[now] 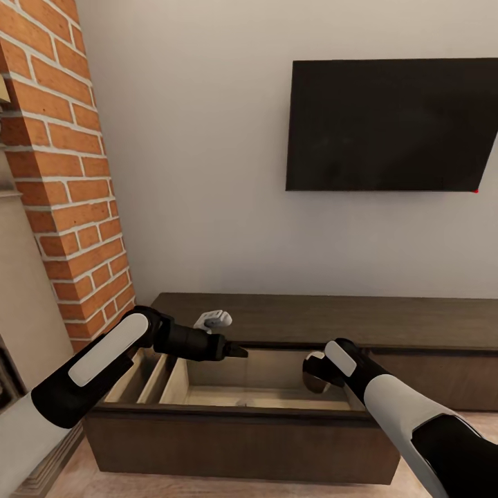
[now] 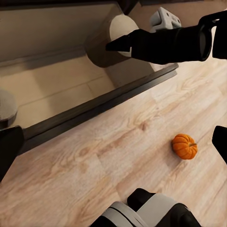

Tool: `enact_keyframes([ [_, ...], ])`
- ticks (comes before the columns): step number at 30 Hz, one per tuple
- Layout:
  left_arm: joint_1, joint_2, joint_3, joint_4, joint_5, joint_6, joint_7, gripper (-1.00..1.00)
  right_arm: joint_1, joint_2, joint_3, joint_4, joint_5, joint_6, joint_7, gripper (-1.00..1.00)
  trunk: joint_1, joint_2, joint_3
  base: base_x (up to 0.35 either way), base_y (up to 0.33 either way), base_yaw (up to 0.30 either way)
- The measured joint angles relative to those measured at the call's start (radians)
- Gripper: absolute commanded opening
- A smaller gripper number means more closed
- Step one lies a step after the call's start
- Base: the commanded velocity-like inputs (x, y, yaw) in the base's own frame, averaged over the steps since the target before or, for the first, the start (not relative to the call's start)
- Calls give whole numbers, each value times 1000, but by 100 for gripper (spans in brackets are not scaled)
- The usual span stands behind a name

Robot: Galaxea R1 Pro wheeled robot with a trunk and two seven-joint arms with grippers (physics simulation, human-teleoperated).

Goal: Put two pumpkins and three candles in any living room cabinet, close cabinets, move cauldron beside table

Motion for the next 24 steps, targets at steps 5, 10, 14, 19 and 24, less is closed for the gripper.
enact_keyframes([
  [5,0,0,0,-1,0,0,0,100,0,-1,0,0,2,0,0,-100,0,0,0,70,13,0],
  [10,0,0,0,-1,0,0,0,100,0,0,0,0,1,0,1,-100,0,0,0,137,30,0],
  [14,0,0,0,-1,0,0,0,100,0,0,0,0,2,0,1,-100,0,0,0,41,8,0],
  [19,0,0,0,-2,0,0,0,100,0,-1,0,0,1,1,1,-100,0,0,0,11,2,0],
  [24,0,0,0,-2,-1,0,0,100,0,-1,0,0,0,2,1,-100,11,-18,-17,2,0,0],
])
